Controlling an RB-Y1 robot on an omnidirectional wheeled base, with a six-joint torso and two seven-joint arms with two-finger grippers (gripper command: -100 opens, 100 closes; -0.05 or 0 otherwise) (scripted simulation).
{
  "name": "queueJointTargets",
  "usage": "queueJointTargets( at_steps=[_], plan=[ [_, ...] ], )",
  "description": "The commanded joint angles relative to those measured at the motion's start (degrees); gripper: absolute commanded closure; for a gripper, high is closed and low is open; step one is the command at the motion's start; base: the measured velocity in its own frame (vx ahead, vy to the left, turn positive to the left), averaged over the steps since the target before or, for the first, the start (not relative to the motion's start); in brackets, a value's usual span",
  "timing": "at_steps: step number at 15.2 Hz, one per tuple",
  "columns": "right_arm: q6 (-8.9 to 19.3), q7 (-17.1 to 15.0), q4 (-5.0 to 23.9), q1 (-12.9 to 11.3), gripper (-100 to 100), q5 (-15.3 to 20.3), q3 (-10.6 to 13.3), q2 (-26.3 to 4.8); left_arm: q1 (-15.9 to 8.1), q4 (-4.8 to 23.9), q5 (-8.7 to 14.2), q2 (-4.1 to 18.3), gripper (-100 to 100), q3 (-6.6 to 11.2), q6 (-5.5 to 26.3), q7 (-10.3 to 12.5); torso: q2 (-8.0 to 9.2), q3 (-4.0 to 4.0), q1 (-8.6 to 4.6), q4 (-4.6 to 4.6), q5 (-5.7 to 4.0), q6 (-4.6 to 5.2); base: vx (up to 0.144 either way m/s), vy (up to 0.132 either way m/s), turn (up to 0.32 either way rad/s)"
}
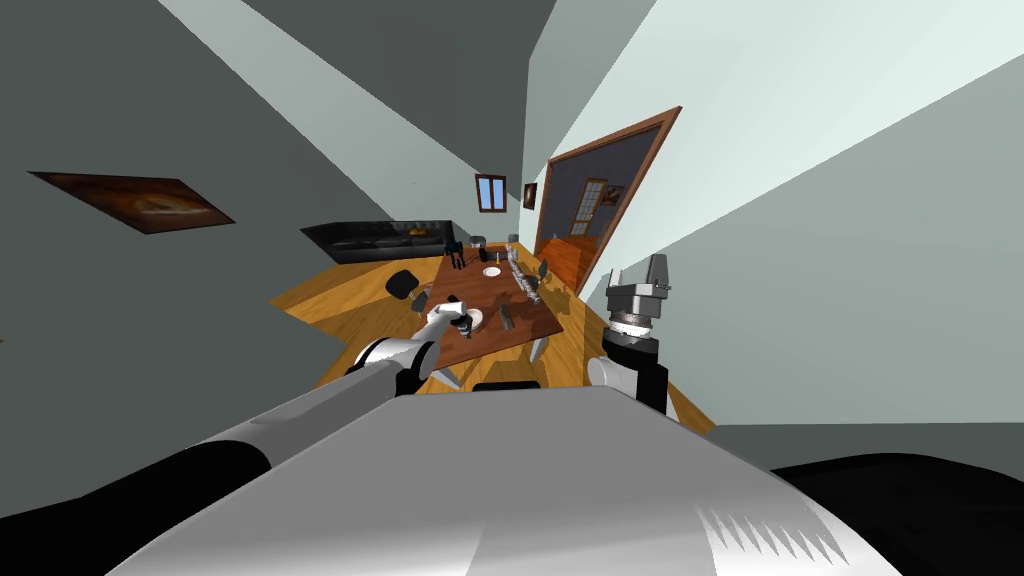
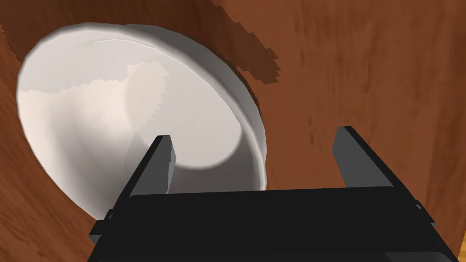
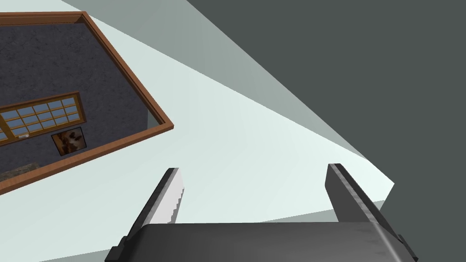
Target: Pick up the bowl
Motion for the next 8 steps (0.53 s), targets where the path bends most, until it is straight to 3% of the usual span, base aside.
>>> queueJointTargets(
  at_steps=[1, 3, 4, 5, 8],
  plan=[
    [0.0, 0.0, 0.0, 0.0, 0, 0.0, 0.0, 0.0, -0.9, 2.4, 0.3, 0.2, -100, 0.26, -1.3, -0.6, 0.0, 0.0, 0.0, 0.0, 0.0, 0.0, 0.013, -0.021, 0.012],
    [0.0, 0.0, 0.0, 0.0, 0, 0.0, 0.0, 0.0, -0.5, 3.0, 0.6, 0.6, -100, 0.56, -2.2, -1.2, 0.06, 0.03, 0.08, 0.02, 0.01, 0.0, 0.006, -0.01, -0.011],
    [0.0, 0.0, 0.0, 0.0, 0, 0.0, 0.0, 0.0, -0.3, 1.5, 0.3, 0.3, -100, 0.29, -1.0, -0.6, 0.08, 0.04, 0.1, 0.02, 0.02, 0.0, 0.006, -0.008, -0.017],
    [0.0, 0.0, 0.0, 0.0, 0, 0.0, 0.0, 0.0, -0.2, 1.5, 0.4, 0.4, 100, 0.32, -1.1, -0.7, 0.09, 0.05, 0.12, 0.02, 0.02, 0.0, 0.0, 0.0, 0.0],
    [0.0, 0.0, 0.0, 0.0, 0, 0.0, 0.0, 0.0, -0.2, 1.5, 0.4, 0.4, 100, 0.33, -1.1, -0.6, 0.08, 0.05, 0.16, 0.03, 0.03, 0.03, 0.0, 0.0, 0.0]
  ],
)
